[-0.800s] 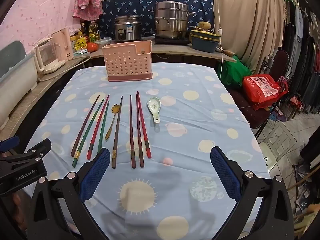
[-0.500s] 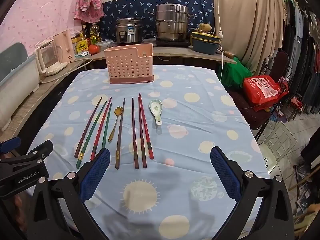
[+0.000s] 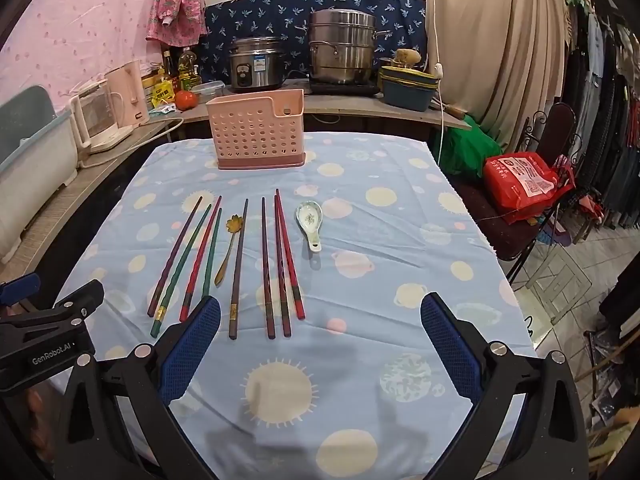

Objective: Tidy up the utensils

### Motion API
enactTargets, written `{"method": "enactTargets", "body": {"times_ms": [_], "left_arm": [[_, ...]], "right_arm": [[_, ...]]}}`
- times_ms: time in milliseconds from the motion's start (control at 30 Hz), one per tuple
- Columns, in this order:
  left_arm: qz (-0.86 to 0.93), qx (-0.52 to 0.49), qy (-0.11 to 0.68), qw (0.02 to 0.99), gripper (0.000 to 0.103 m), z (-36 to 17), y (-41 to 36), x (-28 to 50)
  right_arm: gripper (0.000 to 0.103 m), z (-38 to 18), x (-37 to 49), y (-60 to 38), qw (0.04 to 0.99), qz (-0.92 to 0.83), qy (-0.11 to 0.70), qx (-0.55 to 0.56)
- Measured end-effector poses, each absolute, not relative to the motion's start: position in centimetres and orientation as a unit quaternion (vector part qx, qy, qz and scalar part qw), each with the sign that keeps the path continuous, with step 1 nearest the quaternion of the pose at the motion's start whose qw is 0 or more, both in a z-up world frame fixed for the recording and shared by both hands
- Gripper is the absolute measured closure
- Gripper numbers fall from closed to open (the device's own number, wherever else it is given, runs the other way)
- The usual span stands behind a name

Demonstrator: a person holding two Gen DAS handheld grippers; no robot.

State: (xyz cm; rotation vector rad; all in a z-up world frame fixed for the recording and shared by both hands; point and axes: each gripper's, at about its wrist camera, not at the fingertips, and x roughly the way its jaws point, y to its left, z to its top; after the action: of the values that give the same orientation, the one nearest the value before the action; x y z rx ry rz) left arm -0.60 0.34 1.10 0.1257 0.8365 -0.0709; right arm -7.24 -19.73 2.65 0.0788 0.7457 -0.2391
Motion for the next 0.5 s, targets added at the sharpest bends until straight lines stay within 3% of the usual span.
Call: {"method": "enactTargets", "body": {"times_ms": [500], "left_arm": [[-0.034, 0.062, 0.403, 0.912, 0.007, 1.41, 0.22, -0.75]], "right_arm": [[0.007, 2.52, -7.21, -20.11, 0.924, -0.12, 0.362, 0.036]]}}
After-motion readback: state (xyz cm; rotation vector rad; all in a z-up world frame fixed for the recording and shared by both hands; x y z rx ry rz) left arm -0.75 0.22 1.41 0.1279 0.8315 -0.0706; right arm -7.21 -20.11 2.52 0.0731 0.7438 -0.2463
